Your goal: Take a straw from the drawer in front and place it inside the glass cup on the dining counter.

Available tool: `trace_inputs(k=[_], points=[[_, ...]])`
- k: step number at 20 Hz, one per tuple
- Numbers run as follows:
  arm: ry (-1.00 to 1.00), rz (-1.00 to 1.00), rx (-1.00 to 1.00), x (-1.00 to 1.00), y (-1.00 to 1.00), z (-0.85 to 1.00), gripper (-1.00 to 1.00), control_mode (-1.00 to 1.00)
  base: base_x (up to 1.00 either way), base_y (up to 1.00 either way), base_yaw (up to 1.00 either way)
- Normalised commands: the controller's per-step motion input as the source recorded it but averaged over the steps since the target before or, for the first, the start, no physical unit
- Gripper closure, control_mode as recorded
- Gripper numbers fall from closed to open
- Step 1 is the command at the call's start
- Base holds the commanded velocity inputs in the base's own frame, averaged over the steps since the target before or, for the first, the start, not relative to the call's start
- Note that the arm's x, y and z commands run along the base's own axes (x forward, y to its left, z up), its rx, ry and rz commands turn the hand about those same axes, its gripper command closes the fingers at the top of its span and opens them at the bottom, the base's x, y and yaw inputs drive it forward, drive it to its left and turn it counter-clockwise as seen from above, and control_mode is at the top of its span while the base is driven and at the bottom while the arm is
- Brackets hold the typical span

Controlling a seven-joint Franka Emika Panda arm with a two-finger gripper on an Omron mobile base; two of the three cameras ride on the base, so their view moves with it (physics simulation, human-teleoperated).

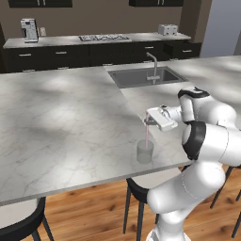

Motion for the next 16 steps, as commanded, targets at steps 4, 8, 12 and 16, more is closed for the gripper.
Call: trace_inputs(k=[4,8,12,16], points=[[0.0,0.04,0.0,0.0,0.0,-0.18,1.0,-1.0,0.0,0.0,0.0],[0.0,0.04,0.0,0.0,0.0,-0.16,1.0,-1.0,0.0,0.0,0.0],[0.0,0.05,0.0,0.03,0.0,-0.14,1.0,-1.0,0.0,0.0,0.0],[0.0,0.05,0.0,0.09,0.0,-0.12,1.0,-1.0,0.0,0.0,0.0]])
